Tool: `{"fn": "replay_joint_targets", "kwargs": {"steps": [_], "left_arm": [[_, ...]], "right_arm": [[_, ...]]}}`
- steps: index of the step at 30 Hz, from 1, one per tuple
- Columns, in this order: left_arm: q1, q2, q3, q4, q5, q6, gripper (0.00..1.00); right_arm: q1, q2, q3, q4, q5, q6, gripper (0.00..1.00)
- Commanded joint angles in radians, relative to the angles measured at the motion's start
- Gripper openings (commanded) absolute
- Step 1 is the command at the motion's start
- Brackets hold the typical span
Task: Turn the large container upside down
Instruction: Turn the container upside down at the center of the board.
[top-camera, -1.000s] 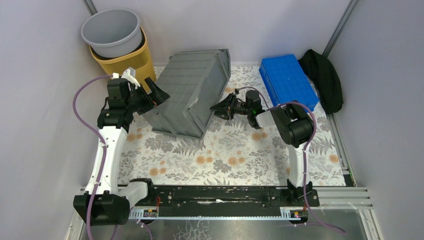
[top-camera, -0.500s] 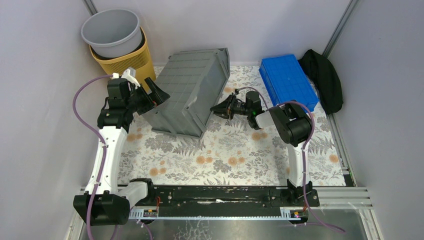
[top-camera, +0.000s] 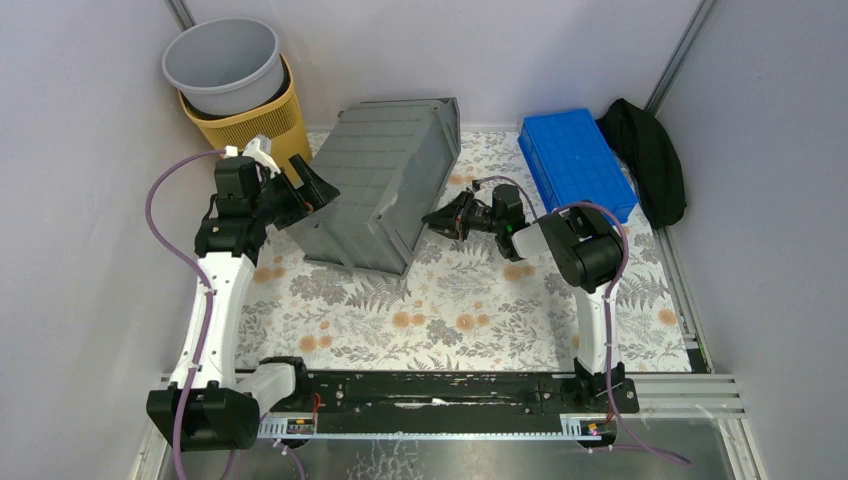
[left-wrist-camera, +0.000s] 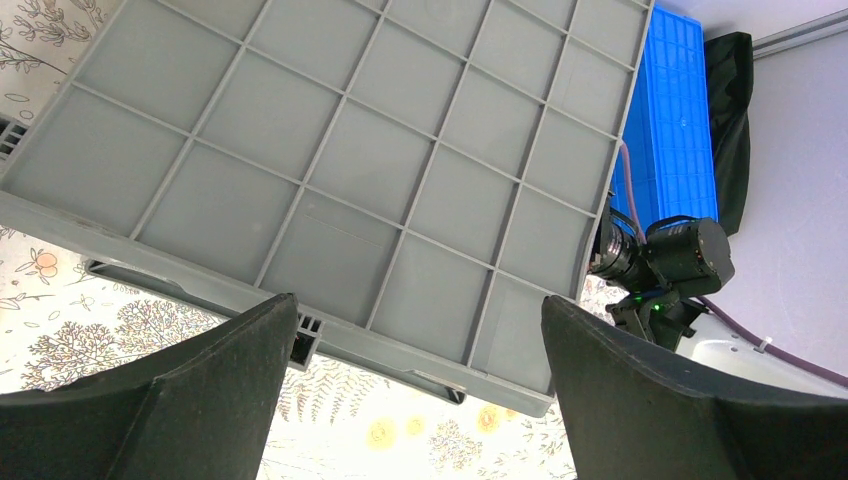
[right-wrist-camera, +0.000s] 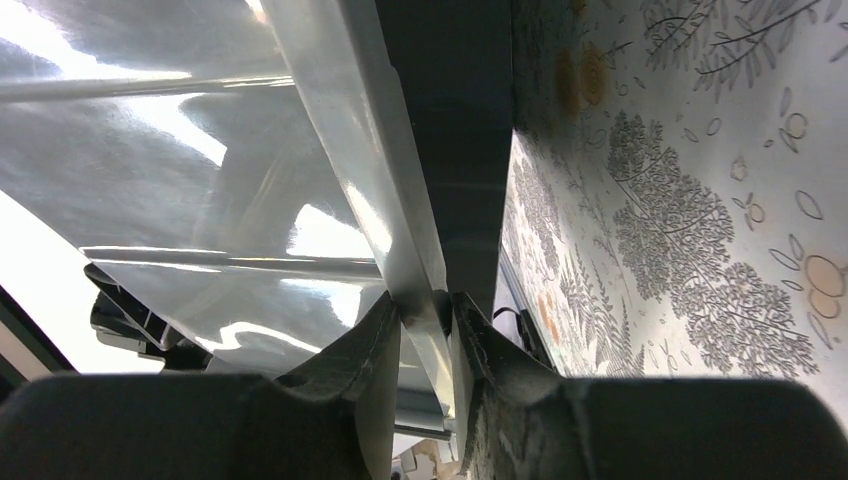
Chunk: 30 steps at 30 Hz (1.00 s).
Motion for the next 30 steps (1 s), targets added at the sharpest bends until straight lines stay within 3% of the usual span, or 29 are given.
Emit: {"fn": "replay_joint_targets", "kwargs": {"steps": [1, 30], "left_arm": [[0.003, 0.003, -0.008, 0.053, 0.010, 0.003, 0.98], [0.004, -0.003, -0.073, 0.084, -0.026, 0.005, 0.98]], "right_arm": [[-0.017, -0.001, -0.011, 0.096, 0.013, 0.023, 0.00], [-0.044, 0.087, -0.079, 0.220, 0.024, 0.056, 0.00]]}}
